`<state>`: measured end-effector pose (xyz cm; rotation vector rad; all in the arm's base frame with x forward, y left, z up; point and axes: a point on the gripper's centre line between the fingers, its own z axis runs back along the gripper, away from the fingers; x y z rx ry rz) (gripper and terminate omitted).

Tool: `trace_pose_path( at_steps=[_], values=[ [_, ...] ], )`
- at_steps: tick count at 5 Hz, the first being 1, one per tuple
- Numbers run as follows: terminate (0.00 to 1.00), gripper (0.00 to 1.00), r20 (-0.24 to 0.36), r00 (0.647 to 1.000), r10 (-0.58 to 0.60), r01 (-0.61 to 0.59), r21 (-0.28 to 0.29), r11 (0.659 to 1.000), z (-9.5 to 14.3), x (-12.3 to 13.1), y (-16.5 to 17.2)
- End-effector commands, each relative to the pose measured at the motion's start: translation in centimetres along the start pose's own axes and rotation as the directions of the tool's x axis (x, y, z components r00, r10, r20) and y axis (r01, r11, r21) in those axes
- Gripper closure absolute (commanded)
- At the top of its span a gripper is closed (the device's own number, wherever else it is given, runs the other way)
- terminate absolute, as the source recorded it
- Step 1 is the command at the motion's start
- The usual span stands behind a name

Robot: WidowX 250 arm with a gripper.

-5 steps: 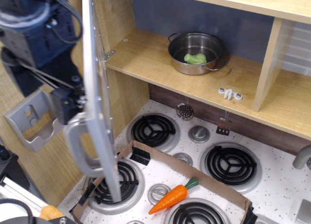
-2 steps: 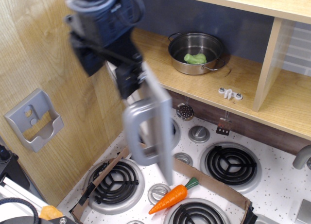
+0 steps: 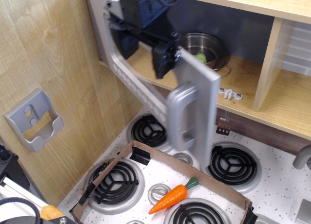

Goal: Close microwave

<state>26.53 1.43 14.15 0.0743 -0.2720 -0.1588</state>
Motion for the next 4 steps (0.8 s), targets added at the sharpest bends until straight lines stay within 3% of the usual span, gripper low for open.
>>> trace_pose_path(
  at_steps=[1, 4],
  values=[
    [0.00, 0.00, 0.071, 0.997, -0.001, 0.001, 0.003, 1.000, 1.0, 3.8, 0.0],
    [0.00, 0.00, 0.210, 0.976, 0.055, -0.050, -0.031, 0.998, 0.0, 7.9, 0.1]
  ],
)
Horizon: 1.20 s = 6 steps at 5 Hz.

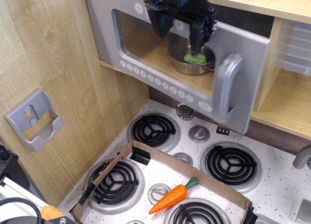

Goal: Close microwave

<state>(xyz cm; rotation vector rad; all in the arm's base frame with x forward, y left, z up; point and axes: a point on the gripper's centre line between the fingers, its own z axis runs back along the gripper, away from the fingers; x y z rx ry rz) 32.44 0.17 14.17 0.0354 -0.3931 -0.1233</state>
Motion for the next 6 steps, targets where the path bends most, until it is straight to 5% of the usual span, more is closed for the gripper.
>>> trace_pose_path(
  at_steps=[1, 3, 4, 5, 6],
  values=[
    [0.00, 0.00, 0.185, 0.980, 0.078, -0.083, 0.015, 0.996, 1.2, 2.8, 0.2],
    [0.00, 0.00, 0.365, 0.922, 0.133, -0.162, 0.051, 0.985, 1.5, 3.5, -0.1],
    [0.00, 0.00, 0.373, 0.914, 0.159, -0.196, 0.064, 0.978, 1.8, 3.3, -0.4],
    [0.00, 0.00, 0.295, 0.934, 0.204, -0.236, 0.078, 0.969, 2.2, 2.8, -0.9],
    [0.00, 0.00, 0.106, 0.969, 0.224, -0.237, 0.140, 0.961, 2.6, 0.5, -1.3]
  ],
)
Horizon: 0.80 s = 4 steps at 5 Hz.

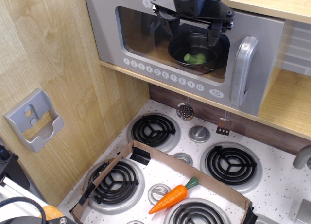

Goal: Close microwave

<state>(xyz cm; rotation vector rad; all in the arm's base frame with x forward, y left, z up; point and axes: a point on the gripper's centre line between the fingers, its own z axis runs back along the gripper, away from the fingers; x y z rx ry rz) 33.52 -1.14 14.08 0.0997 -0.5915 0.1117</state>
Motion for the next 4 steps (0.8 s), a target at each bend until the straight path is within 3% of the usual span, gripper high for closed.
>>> trace_pose_path(
  at_steps=[1, 2, 4],
  values=[
    [0.00, 0.00, -0.202, 0.979, -0.030, 0.040, 0.043, 0.998, 3.7, -2.2, 1.1],
    [0.00, 0.00, -0.234, 0.971, -0.046, 0.059, 0.045, 0.997, 4.1, -3.4, 1.5],
    [0.00, 0.00, -0.234, 0.971, -0.046, 0.059, 0.045, 0.997, 4.1, -3.4, 1.5]
  ],
)
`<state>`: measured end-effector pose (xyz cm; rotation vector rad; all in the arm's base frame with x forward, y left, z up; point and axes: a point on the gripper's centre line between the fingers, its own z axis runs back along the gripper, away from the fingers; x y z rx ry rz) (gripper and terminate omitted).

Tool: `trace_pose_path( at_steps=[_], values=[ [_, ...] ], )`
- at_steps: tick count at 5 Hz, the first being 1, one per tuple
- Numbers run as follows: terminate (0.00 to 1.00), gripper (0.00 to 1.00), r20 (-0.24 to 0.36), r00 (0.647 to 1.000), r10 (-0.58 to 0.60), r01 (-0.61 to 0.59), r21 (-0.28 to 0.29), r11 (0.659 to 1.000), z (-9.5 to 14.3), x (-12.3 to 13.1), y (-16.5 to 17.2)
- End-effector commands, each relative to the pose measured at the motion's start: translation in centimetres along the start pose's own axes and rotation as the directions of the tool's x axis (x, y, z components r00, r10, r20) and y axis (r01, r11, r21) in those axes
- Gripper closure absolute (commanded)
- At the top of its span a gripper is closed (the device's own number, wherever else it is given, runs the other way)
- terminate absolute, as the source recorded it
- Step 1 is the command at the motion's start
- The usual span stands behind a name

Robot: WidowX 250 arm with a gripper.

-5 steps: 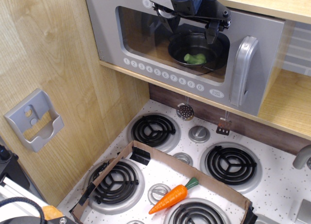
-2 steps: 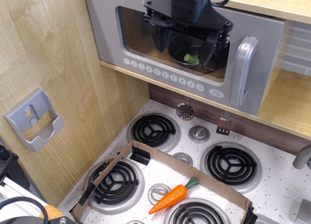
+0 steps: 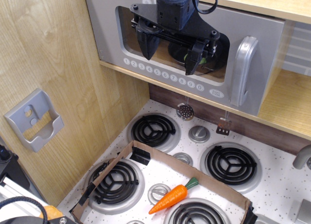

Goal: Close microwave

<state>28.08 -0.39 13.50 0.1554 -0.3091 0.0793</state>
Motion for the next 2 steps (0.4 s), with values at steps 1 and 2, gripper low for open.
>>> trace_pose_path(
  at_steps=[1, 2],
  values=[
    [0.00, 0.00, 0.041, 0.999, 0.011, -0.010, -0.005, 1.000, 1.92, 0.80, 0.26],
    [1.00, 0.00, 0.041, 0.999, 0.011, -0.010, -0.005, 1.000, 1.92, 0.80, 0.26]
  ],
)
